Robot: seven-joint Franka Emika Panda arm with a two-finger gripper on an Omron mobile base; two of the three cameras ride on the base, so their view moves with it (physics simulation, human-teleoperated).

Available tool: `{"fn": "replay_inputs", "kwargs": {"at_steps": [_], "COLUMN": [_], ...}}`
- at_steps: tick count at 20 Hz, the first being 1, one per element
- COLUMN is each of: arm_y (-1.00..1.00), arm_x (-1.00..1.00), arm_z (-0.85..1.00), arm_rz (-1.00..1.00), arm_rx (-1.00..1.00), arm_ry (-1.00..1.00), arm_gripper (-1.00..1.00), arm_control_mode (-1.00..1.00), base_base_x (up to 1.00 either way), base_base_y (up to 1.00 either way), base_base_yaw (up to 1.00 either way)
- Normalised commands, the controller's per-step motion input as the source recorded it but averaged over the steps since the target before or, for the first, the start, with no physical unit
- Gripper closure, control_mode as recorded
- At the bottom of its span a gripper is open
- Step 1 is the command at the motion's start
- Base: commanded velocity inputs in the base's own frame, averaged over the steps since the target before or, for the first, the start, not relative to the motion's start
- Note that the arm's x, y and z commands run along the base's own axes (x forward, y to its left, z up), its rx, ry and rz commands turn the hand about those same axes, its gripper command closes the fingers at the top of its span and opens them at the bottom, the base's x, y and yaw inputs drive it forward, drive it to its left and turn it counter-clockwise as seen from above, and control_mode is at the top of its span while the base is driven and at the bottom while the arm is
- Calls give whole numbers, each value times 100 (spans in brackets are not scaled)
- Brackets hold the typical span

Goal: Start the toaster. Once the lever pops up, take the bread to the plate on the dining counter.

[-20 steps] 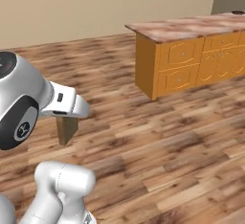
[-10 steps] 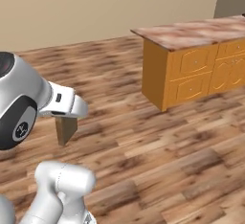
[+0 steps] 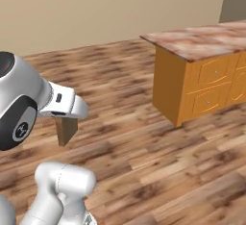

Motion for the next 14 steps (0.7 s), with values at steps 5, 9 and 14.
{"fn": "replay_inputs", "kwargs": {"at_steps": [5,9,14], "arm_y": [0,0,0], "arm_x": [0,0,0], "arm_z": [0,0,0], "arm_rz": [0,0,0], "arm_rx": [0,0,0], "arm_ry": [0,0,0], "arm_gripper": [100,100,100], "arm_control_mode": [100,100,100], "base_base_x": [98,95,94], "base_base_y": [77,73,67], "base_base_yaw": [-3,-3,-3]}}
